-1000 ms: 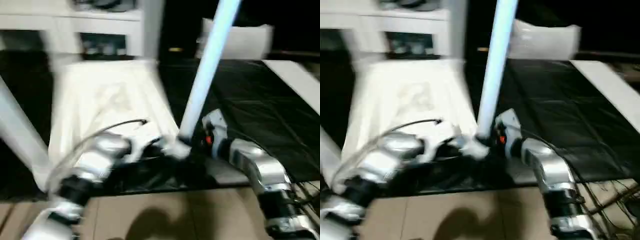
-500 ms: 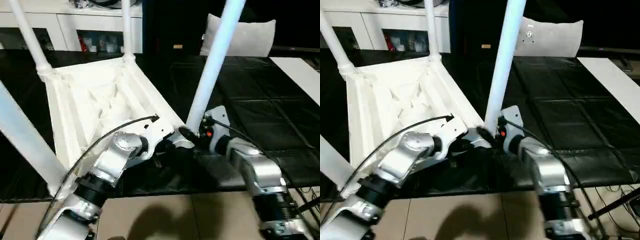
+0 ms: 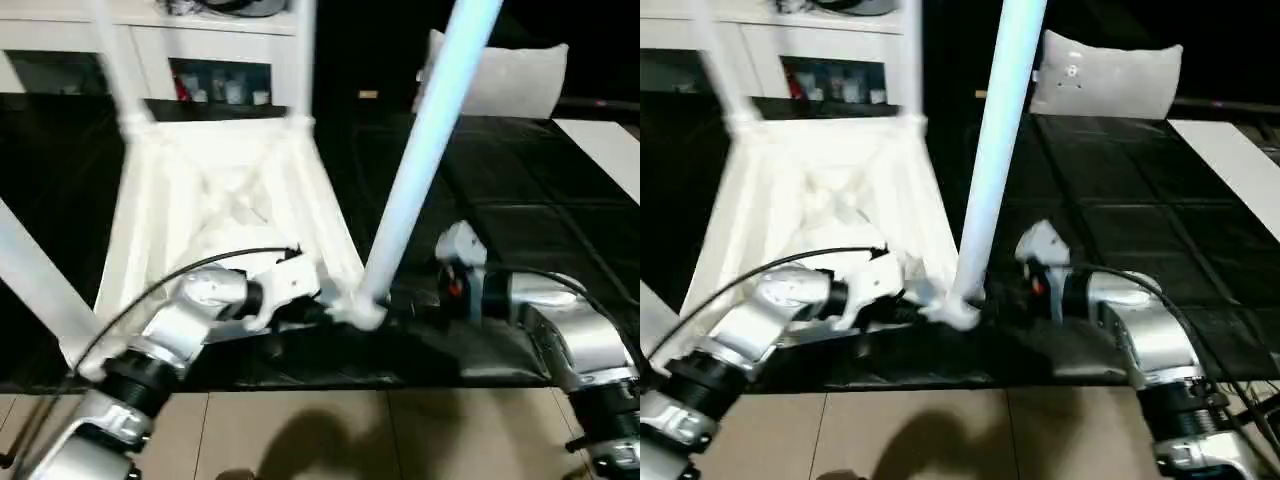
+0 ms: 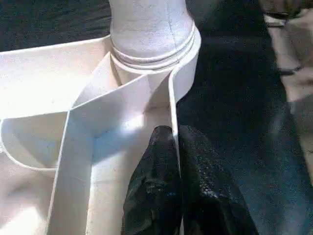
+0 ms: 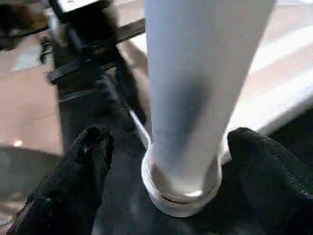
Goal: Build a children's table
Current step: Rotate leg to tighten
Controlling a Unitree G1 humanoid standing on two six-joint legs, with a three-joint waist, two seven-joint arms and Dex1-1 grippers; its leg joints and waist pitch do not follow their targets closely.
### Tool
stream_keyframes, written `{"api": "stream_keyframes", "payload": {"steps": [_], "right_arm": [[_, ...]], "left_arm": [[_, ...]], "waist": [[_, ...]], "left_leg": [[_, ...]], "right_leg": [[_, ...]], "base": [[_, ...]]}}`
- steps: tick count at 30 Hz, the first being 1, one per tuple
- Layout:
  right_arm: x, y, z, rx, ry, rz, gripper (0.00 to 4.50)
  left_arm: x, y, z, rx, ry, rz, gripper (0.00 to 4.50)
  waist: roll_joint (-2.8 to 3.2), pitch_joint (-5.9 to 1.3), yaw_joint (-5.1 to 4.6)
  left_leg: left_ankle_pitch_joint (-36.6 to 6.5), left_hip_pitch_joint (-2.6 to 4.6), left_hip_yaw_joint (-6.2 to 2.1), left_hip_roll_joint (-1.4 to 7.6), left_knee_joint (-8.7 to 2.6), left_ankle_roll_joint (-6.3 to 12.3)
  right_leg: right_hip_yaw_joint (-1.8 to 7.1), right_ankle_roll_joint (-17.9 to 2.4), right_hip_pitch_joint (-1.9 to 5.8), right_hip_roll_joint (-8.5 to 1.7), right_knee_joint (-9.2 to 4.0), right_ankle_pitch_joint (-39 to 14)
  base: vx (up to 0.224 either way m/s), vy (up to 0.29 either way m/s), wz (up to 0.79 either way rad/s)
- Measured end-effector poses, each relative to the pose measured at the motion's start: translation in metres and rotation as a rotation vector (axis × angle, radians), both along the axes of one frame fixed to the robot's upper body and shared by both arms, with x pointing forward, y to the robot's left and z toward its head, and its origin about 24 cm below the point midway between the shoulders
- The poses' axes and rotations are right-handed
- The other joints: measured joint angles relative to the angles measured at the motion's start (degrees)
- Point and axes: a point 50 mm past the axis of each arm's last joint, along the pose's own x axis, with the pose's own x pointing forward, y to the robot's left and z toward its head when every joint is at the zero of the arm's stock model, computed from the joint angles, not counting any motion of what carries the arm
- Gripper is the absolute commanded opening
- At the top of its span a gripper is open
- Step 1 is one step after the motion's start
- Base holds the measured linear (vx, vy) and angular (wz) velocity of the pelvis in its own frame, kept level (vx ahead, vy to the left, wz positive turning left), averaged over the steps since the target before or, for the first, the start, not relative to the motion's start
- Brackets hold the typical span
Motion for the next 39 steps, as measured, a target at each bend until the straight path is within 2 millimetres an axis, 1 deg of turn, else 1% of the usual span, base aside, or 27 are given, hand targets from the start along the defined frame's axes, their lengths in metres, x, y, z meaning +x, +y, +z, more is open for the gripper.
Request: {"api": "stream_keyframes", "payload": {"steps": [2, 4, 5, 6, 8, 10, 11, 13, 16, 18, 24, 26, 28, 29, 32, 33, 35, 37, 39], "right_arm": [[-0.003, 0.001, -0.004, -0.010, 0.020, 0.050, 3.60], [-0.005, 0.001, -0.009, -0.016, 0.052, 0.091, 3.46], [-0.006, 0.001, -0.010, -0.017, 0.059, 0.103, 3.46], [-0.007, 0.002, -0.012, -0.017, 0.069, 0.116, 3.29], [-0.008, 0.003, -0.014, -0.019, 0.078, 0.130, 3.09], [-0.007, 0.004, -0.014, -0.019, 0.075, 0.152, 3.01], [-0.007, 0.004, -0.014, -0.019, 0.070, 0.156, 2.83], [-0.005, 0.006, -0.015, -0.007, 0.070, 0.160, 2.66], [-0.005, 0.009, -0.016, -0.001, 0.080, 0.181, 2.52], [-0.004, 0.009, -0.017, 0.002, 0.085, 0.191, 2.26], [-0.004, 0.008, -0.019, 0.023, 0.101, 0.189, 2.00], [-0.003, 0.009, -0.023, 0.053, 0.109, 0.170, 2.00], [0.000, 0.010, -0.028, 0.086, 0.107, 0.130, 1.99], [0.002, 0.012, -0.031, 0.099, 0.110, 0.099, 1.99], [0.016, 0.018, -0.037, 0.136, 0.101, -0.052, 1.98], [0.019, 0.019, -0.040, 0.149, 0.096, -0.115, 1.98], [0.023, 0.021, -0.042, 0.162, 0.088, -0.210, 1.98], [0.029, 0.031, -0.043, 0.173, 0.082, -0.349, 1.97], [0.036, 0.041, -0.041, 0.168, 0.083, -0.536, 1.97]], "left_arm": [[-0.002, 0.003, 0.000, 0.008, 0.015, -0.039, 0.00], [-0.004, 0.004, 0.001, 0.011, 0.025, -0.082, 0.00], [-0.005, 0.005, 0.001, 0.014, 0.028, -0.097, 0.00], [-0.006, 0.005, 0.001, 0.016, 0.031, -0.111, 0.00], [-0.007, 0.004, 0.001, 0.017, 0.035, -0.134, 0.00], [-0.008, 0.004, 0.002, 0.017, 0.036, -0.158, 0.00], [-0.009, 0.004, 0.002, 0.017, 0.034, -0.164, 0.00], [-0.009, 0.004, 0.002, 0.019, 0.035, -0.171, 0.00], [-0.009, 0.005, 0.002, 0.019, 0.037, -0.176, 0.00], [-0.009, 0.005, 0.002, 0.019, 0.038, -0.177, 0.00], [-0.009, 0.005, 0.001, 0.007, 0.051, -0.168, 0.00], [-0.009, 0.005, 0.000, -0.008, 0.070, -0.140, 0.00], [-0.007, 0.006, -0.001, -0.014, 0.083, -0.088, 0.00], [-0.006, 0.007, -0.002, -0.019, 0.087, -0.053, 0.00], [0.000, 0.007, -0.005, -0.019, 0.081, 0.076, 0.00], [0.002, 0.004, -0.006, -0.028, 0.082, 0.119, 0.00], [0.004, -0.001, -0.007, -0.032, 0.075, 0.182, 0.00], [0.009, -0.009, -0.007, -0.040, 0.058, 0.288, 0.00], [0.017, -0.023, -0.008, -0.059, 0.045, 0.415, 0.00]], "waist": [[-0.09, -0.04, 0.12], [-0.13, -0.02, 0.33], [-0.13, -0.02, 0.46], [-0.17, -0.02, 0.69], [-0.19, -0.01, 0.99], [-0.19, -0.01, 1.08], [-0.20, -0.01, 1.11], [-0.25, -0.03, 1.09], [-0.26, -0.03, 1.08], [-0.28, -0.04, 1.04], [-0.30, -0.04, 1.05], [-0.34, -0.08, 0.94], [-0.34, -0.08, 0.77], [-0.34, -0.08, 0.63], [-0.46, -0.09, -1.33], [-0.53, -0.11, -1.98], [-0.54, -0.12, -2.73], [-0.54, -0.13, -3.45], [-0.55, -0.13, -3.86]], "left_leg": [[0.0, 0.00, 0.00, 0.00, 0.04, 0.04], [0.0, -0.04, 0.00, 0.00, 0.08, 0.05], [-0.1, -0.03, 0.00, 0.00, 0.10, 0.08], [-0.1, -0.04, 0.00, 0.00, 0.12, 0.08], [-0.1, -0.03, 0.00, 0.00, 0.14, 0.08], [-0.1, -0.03, 0.00, 0.00, 0.17, 0.07], [-0.1, -0.02, 0.00, 0.00, 0.18, 0.07], [0.0, -0.01, 0.00, 0.01, 0.19, 0.07], [0.0, -0.01, 0.00, 0.01, 0.19, 0.07], [0.0, -0.01, 0.00, 0.01, 0.19, 0.07], [-0.1, 0.00, 0.00, 0.02, 0.20, 0.07], [-0.1, 0.05, 0.00, 0.02, 0.22, 0.06], [0.0, 0.24, 0.00, 0.02, 0.24, -0.01], [0.0, 0.28, 0.00, 0.03, 0.23, -0.07], [0.1, 0.30, 0.00, 0.05, 0.29, -0.15], [0.1, 0.32, -0.01, 0.05, 0.32, -0.15], [0.1, 0.38, -0.01, 0.05, 0.36, -0.15], [0.1, 0.40, -0.01, 0.05, 0.36, -0.15], [0.1, 0.35, -0.01, 0.05, 0.37, -0.16]], "right_leg": [[0.00, 0.0, 0.00, 0.00, 0.01, 0.0], [0.00, 0.0, 0.00, -0.01, 0.01, 0.0], [0.00, 0.0, 0.00, -0.01, 0.02, 0.0], [0.00, 0.0, 0.00, -0.01, 0.04, 0.0], [0.00, 0.0, 0.00, -0.01, 0.06, 0.0], [0.01, 0.0, 0.00, -0.02, 0.09, 0.0], [0.00, 0.0, 0.00, -0.02, 0.11, 0.0], [0.00, 0.0, 0.00, -0.02, 0.15, 0.0], [0.00, 0.0, 0.00, -0.02, 0.15, 0.0], [0.00, 0.0, 0.00, -0.02, 0.16, 0.0], [0.00, 0.0, 0.00, -0.02, 0.17, 0.0], [0.01, 0.0, 0.00, -0.02, 0.24, 0.0], [0.02, -0.1, 0.10, -0.02, 0.31, 0.1], [0.02, -0.2, 0.16, -0.02, 0.32, 0.1], [0.00, -0.1, 0.20, -0.01, 0.31, 0.1], [-0.01, 0.0, 0.20, -0.01, 0.25, 0.1], [0.01, 0.0, 0.20, -0.02, 0.20, 0.1], [0.01, 0.0, 0.18, -0.02, 0.20, 0.1], [0.02, -0.1, 0.12, -0.01, 0.19, 0.1]], "base": [[0.000, 0.000, 0.00], [0.000, 0.000, 0.00], [0.000, 0.000, 0.00], [0.000, 0.000, 0.00], [0.000, 0.000, 0.00], [0.000, 0.000, 0.00], [0.000, 0.000, 0.00], [0.000, 0.000, 0.00], [0.000, 0.000, 0.00], [0.000, 0.000, 0.00], [0.000, 0.000, 0.00], [0.000, 0.000, 0.00], [0.000, 0.000, 0.00], [0.000, 0.000, 0.00], [-0.038, 0.001, -0.05], [-0.055, 0.007, -0.09], [0.000, 0.000, 0.00], [0.000, 0.000, 0.00], [0.000, 0.000, 0.00]]}}
